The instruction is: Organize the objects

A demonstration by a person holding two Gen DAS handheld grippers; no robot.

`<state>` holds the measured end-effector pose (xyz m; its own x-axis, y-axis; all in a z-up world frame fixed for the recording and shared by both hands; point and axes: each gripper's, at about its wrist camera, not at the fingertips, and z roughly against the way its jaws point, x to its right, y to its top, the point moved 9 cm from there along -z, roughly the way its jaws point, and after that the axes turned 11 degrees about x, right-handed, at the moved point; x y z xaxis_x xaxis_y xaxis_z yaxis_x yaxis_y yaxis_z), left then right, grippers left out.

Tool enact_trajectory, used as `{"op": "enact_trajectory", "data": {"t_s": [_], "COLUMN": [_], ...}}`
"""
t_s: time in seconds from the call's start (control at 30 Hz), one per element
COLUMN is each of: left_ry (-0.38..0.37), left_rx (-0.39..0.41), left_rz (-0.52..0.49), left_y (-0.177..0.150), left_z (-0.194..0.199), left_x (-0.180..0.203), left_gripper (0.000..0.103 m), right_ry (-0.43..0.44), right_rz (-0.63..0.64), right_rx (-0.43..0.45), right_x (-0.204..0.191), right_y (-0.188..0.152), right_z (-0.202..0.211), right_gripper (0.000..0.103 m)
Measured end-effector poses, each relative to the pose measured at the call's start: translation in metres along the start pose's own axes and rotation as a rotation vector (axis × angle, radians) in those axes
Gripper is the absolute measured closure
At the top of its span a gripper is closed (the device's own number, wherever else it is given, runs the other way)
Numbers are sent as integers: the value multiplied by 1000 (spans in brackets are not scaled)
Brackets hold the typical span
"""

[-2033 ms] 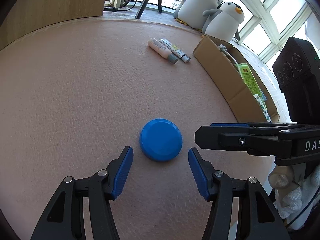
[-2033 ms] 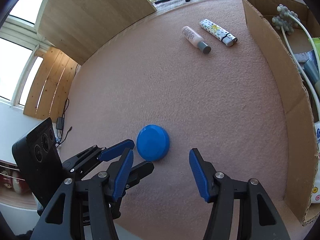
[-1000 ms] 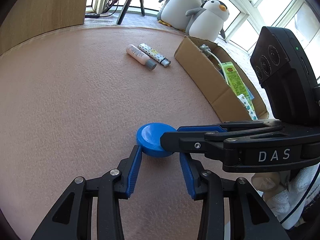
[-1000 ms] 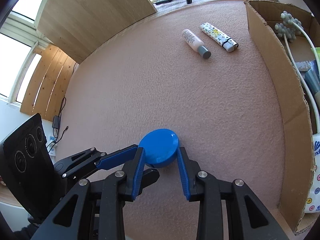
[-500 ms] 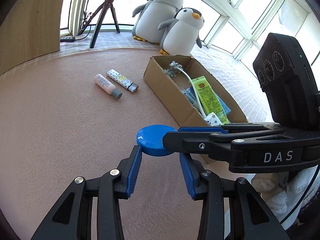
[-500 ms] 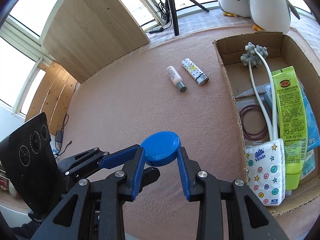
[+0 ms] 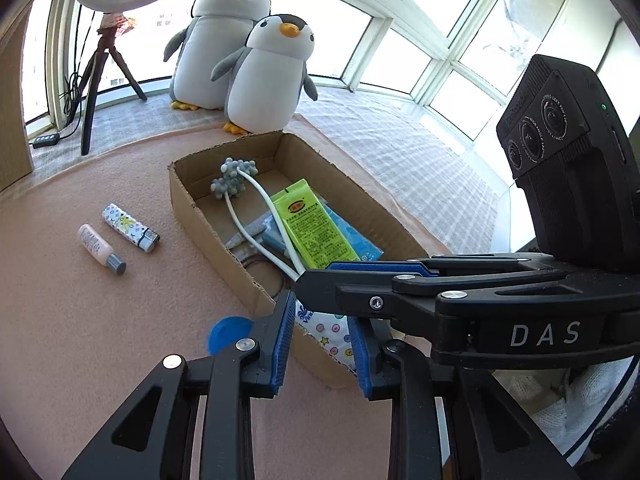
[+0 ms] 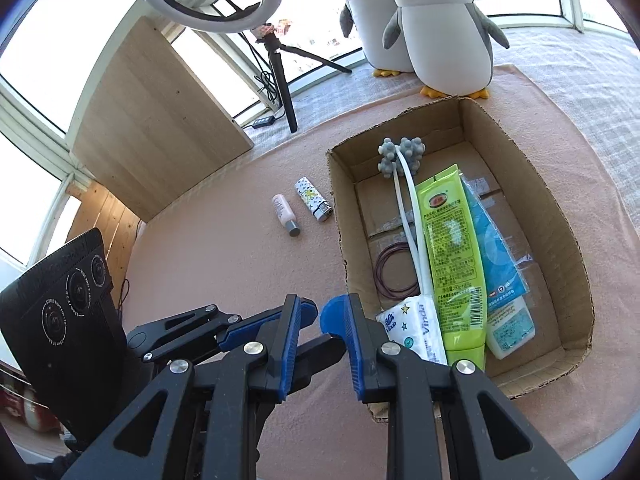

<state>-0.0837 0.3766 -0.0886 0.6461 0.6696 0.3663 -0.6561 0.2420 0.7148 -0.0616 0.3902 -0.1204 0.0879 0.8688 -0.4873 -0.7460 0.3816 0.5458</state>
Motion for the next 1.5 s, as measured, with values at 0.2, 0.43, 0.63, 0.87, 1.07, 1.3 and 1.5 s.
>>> {"op": "enact_trajectory", "data": {"t_s": [0.2, 0.43, 0.63, 0.87, 1.07, 1.3, 1.5], "left_ry": [101, 160, 141, 115, 130, 176, 194], "left_rx": [-17, -51, -125, -163, -172, -150, -141], "left_rz": [39, 106, 48, -2, -90, -79, -54], "left_y": [-10, -27, -46, -59, -68, -67, -79], "left_z": [4, -2, -25, -53, -58, -52, -30], "left_x": [-43, -86, -83, -75, -64, -74, -86], "left_gripper": [50, 40, 40, 40, 40, 49, 49], "right_ry": [-37, -41, -51, -81, -110, -111, -79], "right_rz": [-37, -74, -92, -120, -149, -131, -100], "right_rx": [29, 31, 42, 48, 47, 59, 46], "right_x": [27, 39, 42, 50, 58, 49, 29], "right_y": [0, -14, -26, -37, -48, -49, -49], "right_z": [13, 21, 27, 36, 42, 47, 38], "right_gripper": [82, 73, 73, 73, 73, 73, 73]}}
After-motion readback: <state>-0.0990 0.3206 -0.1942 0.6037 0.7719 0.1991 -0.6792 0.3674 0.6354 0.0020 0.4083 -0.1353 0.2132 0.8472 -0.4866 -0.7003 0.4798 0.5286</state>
